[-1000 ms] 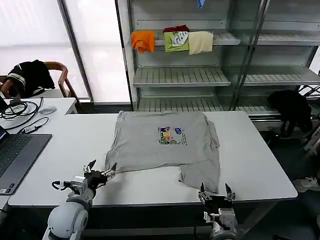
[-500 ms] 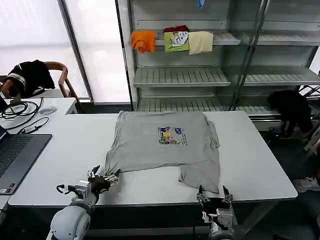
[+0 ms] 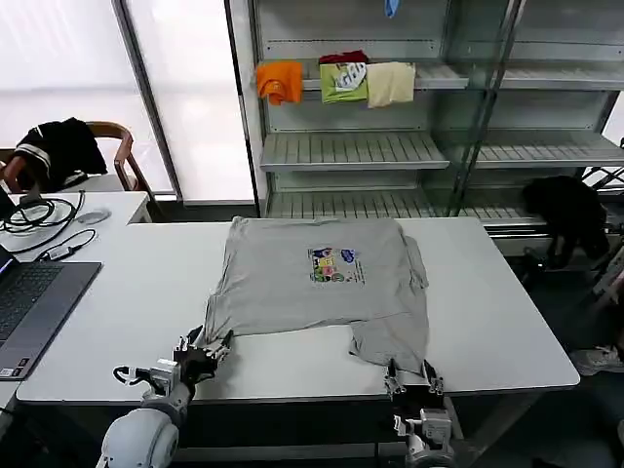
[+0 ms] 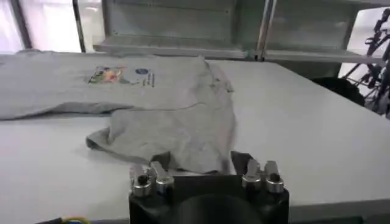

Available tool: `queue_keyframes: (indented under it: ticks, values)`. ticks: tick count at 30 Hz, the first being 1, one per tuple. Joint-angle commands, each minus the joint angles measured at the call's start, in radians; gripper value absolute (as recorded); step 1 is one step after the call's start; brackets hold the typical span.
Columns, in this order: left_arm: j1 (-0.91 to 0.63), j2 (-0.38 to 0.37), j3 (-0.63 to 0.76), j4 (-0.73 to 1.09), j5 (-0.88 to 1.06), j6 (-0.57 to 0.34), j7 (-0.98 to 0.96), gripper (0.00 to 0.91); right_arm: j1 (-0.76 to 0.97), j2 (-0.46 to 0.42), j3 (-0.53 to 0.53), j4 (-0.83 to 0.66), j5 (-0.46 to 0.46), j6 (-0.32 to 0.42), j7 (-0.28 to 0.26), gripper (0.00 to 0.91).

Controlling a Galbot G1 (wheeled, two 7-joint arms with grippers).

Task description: Fold and organize the clothes.

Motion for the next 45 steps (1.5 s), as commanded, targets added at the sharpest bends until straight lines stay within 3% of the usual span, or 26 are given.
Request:
queue_keyframes:
  ticks: [1, 12, 19, 22, 25, 28, 36, 45]
  values:
    - [0.028, -0.005, 0.003, -0.003, 0.010, 0.003, 0.006, 0.020, -0.002, -0.001, -0.002, -0.009, 0.009, 0.011, -0.004, 0.000]
    - [0.050, -0.023, 0.001, -0.013, 0.012, -0.023, 0.001, 0.020, -0.013, -0.017, 0.006, 0.018, 0.017, 0.034, -0.008, 0.000]
    - [0.075, -0.043, 0.001, -0.107, 0.003, -0.037, -0.003, 0.010, -0.031, -0.021, -0.001, 0.083, -0.001, 0.087, -0.033, 0.000]
    - [0.081, -0.061, -0.010, -0.140, -0.007, -0.056, -0.005, 0.010, -0.033, -0.019, -0.002, 0.103, -0.024, 0.111, -0.045, 0.000]
    - [0.072, -0.090, -0.017, -0.173, -0.036, -0.074, -0.009, 0.010, -0.031, -0.019, -0.009, 0.090, -0.122, 0.211, -0.082, 0.000]
    - [0.050, -0.115, -0.017, -0.200, -0.055, -0.087, -0.015, 0.010, -0.018, -0.011, -0.015, 0.088, -0.152, 0.232, -0.098, 0.000]
    - [-0.050, -0.143, -0.024, -0.173, -0.113, -0.123, -0.031, 0.010, 0.100, 0.013, -0.004, 0.043, -0.154, 0.212, -0.127, 0.000]
    - [-0.207, -0.106, -0.023, -0.010, -0.181, -0.129, -0.042, 0.000, 0.343, 0.024, 0.008, -0.070, -0.090, 0.132, -0.121, 0.000]
